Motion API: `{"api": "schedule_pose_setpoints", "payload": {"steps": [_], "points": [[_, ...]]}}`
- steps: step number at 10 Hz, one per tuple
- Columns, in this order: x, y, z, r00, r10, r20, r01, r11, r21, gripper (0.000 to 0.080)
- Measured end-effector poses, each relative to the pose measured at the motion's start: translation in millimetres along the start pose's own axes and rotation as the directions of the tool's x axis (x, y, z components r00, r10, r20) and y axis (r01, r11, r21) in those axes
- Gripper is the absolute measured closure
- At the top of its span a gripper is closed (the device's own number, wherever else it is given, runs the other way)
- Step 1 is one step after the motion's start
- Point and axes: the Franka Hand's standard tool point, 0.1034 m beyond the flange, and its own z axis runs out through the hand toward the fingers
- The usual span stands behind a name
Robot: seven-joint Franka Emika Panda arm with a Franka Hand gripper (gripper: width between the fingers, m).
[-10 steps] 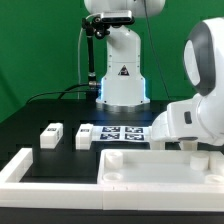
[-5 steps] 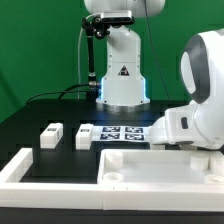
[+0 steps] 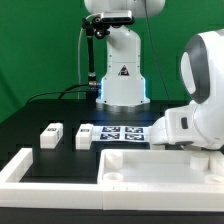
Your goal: Assemble desk
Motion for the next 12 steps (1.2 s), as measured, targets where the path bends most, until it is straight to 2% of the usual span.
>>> {"api": "schedule_pose_setpoints", "payload": {"steps": [4, 5, 6, 8, 9, 10, 11, 12], "points": [[0.0, 0.0, -0.1, 1.000, 0.000, 0.000, 0.000, 1.000, 0.000, 0.0512], [-5.6, 0.3, -6.5, 1.000, -0.001, 0.016, 0.001, 1.000, 0.015, 0.0512], [-18.5, 5.1, -31.8, 1.000, -0.002, 0.019, 0.001, 0.999, 0.048, 0.0512], [-42.6, 22.5, -83.9, 0.999, 0.018, -0.035, -0.013, 0.991, 0.131, 0.0511], [-52.3, 29.3, -95.7, 0.999, 0.029, -0.046, -0.022, 0.989, 0.146, 0.0511], [-52.1, 29.8, -104.7, 0.995, 0.032, -0.093, -0.018, 0.989, 0.145, 0.0511], [-44.4, 27.0, -107.4, 0.984, 0.038, -0.171, -0.013, 0.989, 0.145, 0.0511], [-43.3, 26.9, -109.8, 0.967, 0.052, -0.250, -0.016, 0.989, 0.147, 0.0511]]}}
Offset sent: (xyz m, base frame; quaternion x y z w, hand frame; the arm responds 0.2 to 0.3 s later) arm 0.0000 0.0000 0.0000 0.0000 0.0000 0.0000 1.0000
